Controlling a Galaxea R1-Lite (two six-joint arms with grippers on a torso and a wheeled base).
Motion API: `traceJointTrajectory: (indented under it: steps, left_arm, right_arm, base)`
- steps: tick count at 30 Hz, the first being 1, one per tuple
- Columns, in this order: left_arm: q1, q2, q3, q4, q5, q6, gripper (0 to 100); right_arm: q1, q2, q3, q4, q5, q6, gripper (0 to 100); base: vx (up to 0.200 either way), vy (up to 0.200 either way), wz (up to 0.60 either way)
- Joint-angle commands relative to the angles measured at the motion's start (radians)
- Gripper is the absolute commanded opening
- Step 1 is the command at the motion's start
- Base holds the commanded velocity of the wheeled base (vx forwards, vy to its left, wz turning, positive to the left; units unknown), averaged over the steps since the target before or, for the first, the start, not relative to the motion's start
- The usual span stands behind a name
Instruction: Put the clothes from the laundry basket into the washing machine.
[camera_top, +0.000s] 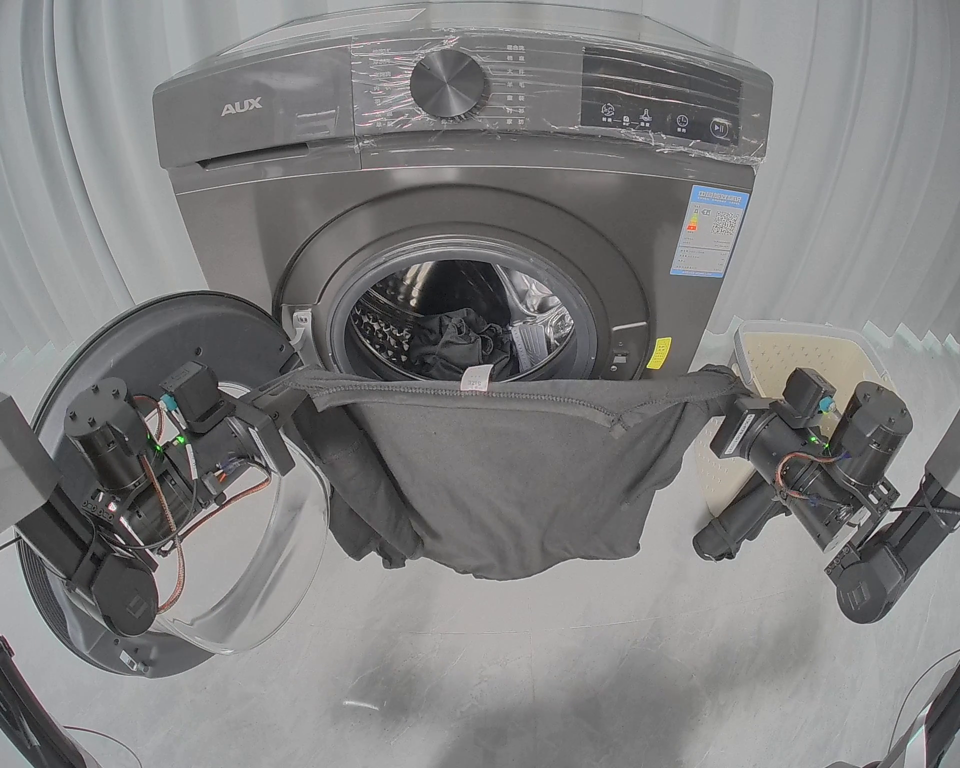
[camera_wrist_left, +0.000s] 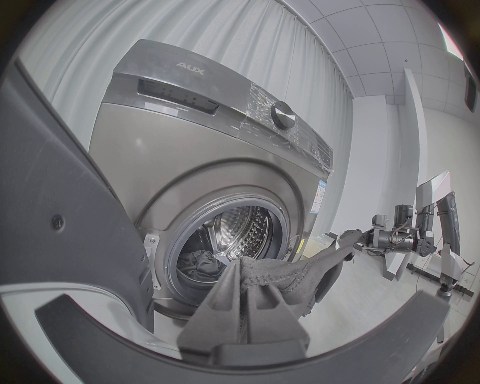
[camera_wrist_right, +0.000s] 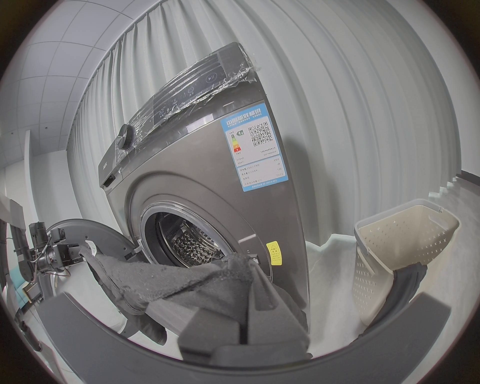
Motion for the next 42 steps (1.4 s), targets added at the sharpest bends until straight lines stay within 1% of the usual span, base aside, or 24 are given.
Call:
traceJointTrajectory:
  steps: [1,10,18,20,21,22,23,25,26,28,30,33,35,42]
  left_arm:
    - [0.005,-0.018,0.005,-0.002,0.0,-0.001,0]
    - [0.005,-0.018,0.007,-0.002,0.0,-0.001,0]
    - [-0.013,-0.032,0.014,-0.002,0.0,0.002,0]
    - [-0.064,-0.039,0.013,-0.001,0.003,0.001,0]
    - [-0.067,-0.039,0.011,-0.001,0.003,0.001,0]
    - [-0.101,-0.03,0.004,-0.001,0.01,0.007,0]
    - [-0.116,-0.021,0.004,-0.002,0.012,0.01,0]
    - [-0.147,-0.006,0.004,-0.002,0.021,0.01,0]
    - [-0.147,-0.006,0.004,-0.002,0.021,0.01,0]
    - [-0.179,0.01,-0.006,-0.002,0.056,0.007,0]
    - [-0.182,0.028,-0.032,-0.001,0.067,0.007,0]
    - [-0.181,0.054,-0.082,-0.001,0.075,0.004,0]
    - [-0.182,0.063,-0.115,-0.001,0.081,-0.003,0]
    - [-0.194,0.097,-0.21,0.001,0.107,-0.006,0]
  right_arm:
    - [-0.003,-0.019,-0.008,0.0,0.001,0.0,0]
    - [-0.012,-0.018,-0.015,0.0,0.001,0.0,0]
    - [0.011,-0.009,0.009,0.002,0.003,0.005,0]
    - [0.049,-0.004,0.061,0.0,0.001,0.005,0]
    - [0.053,-0.004,0.064,0.0,0.001,0.003,0]
    - [0.072,-0.002,0.103,0.0,0.001,-0.001,0]
    - [0.082,-0.001,0.115,0.0,0.001,-0.003,100]
    - [0.097,0.011,0.127,0.0,0.003,-0.003,100]
    - [0.097,0.011,0.127,0.0,0.003,-0.003,100]
    - [0.103,0.048,0.16,0.0,0.001,-0.001,100]
    - [0.109,0.071,0.209,0.0,0.003,-0.004,100]
    - [0.138,0.09,0.282,0.0,0.009,-0.003,100]
    - [0.152,0.094,0.311,0.0,0.012,-0.003,100]
    - [0.189,0.169,0.307,-0.001,0.018,-0.003,100]
  base:
    - [0.0,0.0,0.0]
    - [0.0,0.0,0.0]
    - [0.0,0.0,0.0]
    - [0.0,0.0,0.0]
    - [0.0,0.0,0.0]
    - [0.0,0.0,0.0]
    - [0.0,0.0,0.0]
    - [0.0,0.0,0.0]
    - [0.0,0.0,0.0]
    - [0.0,0.0,0.0]
    - [0.0,0.0,0.0]
    - [0.0,0.0,0.0]
    - [0.0,0.0,0.0]
    - [0.0,0.0,0.0]
